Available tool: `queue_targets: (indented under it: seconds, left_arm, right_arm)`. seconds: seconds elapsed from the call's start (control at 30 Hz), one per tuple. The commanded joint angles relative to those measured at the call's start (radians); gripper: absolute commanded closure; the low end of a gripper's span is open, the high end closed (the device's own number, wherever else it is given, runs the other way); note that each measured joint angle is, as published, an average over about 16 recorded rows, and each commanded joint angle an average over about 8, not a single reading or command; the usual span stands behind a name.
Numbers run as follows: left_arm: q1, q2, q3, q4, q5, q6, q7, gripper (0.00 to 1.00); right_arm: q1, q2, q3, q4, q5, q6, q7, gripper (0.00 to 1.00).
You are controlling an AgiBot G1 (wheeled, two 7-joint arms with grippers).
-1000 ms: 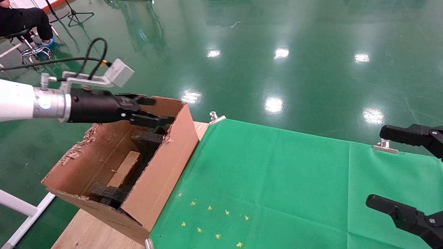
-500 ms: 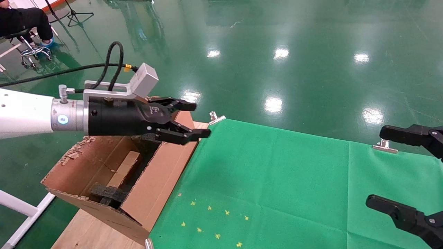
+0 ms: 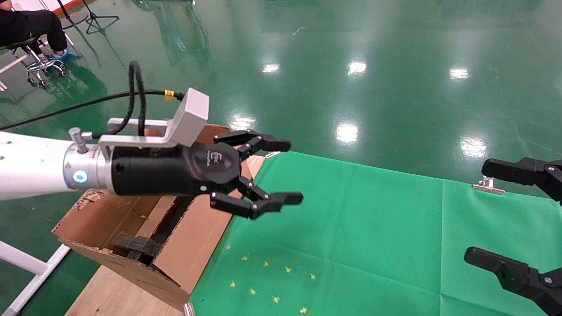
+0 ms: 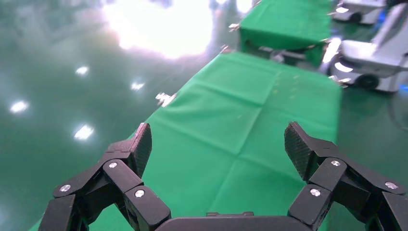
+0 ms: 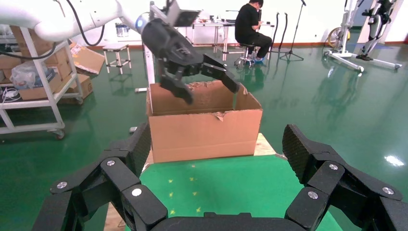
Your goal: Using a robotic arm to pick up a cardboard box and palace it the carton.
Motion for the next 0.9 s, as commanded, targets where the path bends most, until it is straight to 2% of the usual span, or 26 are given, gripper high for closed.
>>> queue_targets:
  seconds: [0.03, 0.5, 0.9]
  left_arm:
    - [0.026, 0.002, -0.025, -0.025, -0.022, 0.010, 0.013, 0.00]
    - [0.195, 0.018, -0.185, -0.188, -0.167, 0.078, 0.092, 0.00]
    - [0.203, 0.019, -0.193, -0.195, -0.176, 0.081, 0.094, 0.00]
  right_arm:
    - [0.000, 0.000, 0.000, 0.000, 0.000, 0.000, 0.000, 0.00]
    - [0.000, 0.000, 0.000, 0.000, 0.000, 0.000, 0.000, 0.00]
    - [0.000, 0.000, 0.000, 0.000, 0.000, 0.000, 0.000, 0.00]
